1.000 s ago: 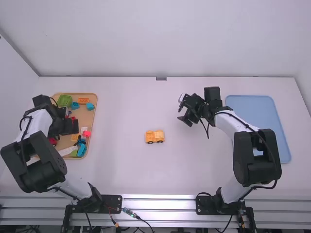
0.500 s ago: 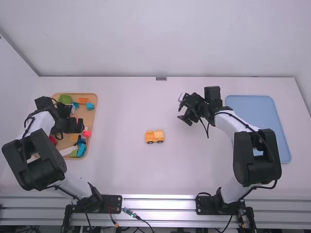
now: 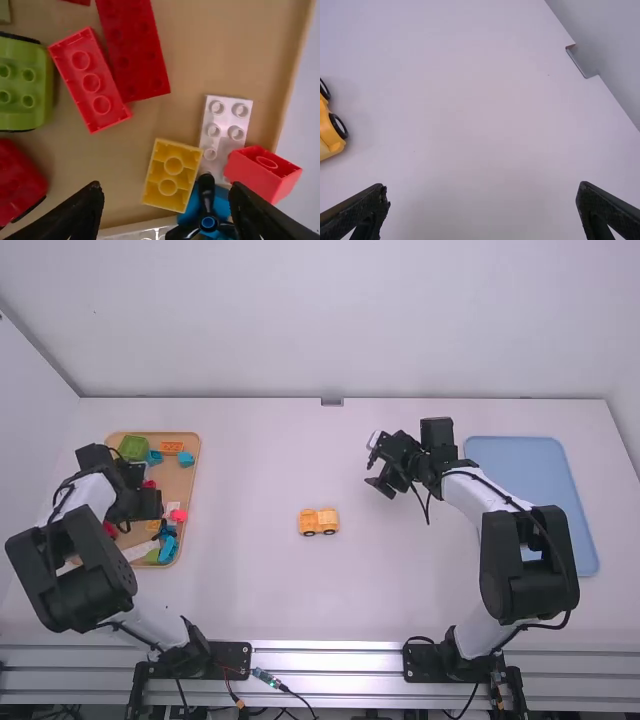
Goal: Assemble lego blocks to make yellow taxi
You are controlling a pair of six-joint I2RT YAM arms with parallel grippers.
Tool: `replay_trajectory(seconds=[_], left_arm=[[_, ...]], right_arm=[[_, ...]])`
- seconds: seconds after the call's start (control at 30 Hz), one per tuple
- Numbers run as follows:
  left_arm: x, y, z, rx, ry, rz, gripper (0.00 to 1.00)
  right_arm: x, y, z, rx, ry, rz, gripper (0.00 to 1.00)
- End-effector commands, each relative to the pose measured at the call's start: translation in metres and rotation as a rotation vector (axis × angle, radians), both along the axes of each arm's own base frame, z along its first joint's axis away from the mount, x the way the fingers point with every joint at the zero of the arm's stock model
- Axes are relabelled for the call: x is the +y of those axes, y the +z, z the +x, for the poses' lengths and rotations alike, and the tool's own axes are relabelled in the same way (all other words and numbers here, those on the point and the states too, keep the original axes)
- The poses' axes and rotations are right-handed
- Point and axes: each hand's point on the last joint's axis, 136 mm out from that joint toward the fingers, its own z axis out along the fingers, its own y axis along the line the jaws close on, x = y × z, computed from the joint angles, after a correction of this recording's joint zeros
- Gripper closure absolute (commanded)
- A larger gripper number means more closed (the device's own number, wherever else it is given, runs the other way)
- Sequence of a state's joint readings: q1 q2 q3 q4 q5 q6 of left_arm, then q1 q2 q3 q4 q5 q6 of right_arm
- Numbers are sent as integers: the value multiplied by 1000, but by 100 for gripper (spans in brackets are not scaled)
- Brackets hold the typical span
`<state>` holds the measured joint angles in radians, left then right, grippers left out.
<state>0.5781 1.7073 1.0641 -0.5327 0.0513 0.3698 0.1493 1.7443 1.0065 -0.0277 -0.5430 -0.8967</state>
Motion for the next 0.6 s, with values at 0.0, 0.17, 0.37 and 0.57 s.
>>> replay_trajectory(seconds=[0.0,0.17,0.37,0.57], left_arm=[[-3,-12,-11,35,41,-22,29],[-5,-19,-15,42,17,-15,28],[7,-25,-30,100,104,51,31],[11,-25,-30,96,132,70,41]], right_arm=[[2,10,-2,-18,5,8,1],[1,10,-2,-18,4,8,1],[0,9,-2,-14,1,8,1],[4,9,-4,-14,10,8,1]])
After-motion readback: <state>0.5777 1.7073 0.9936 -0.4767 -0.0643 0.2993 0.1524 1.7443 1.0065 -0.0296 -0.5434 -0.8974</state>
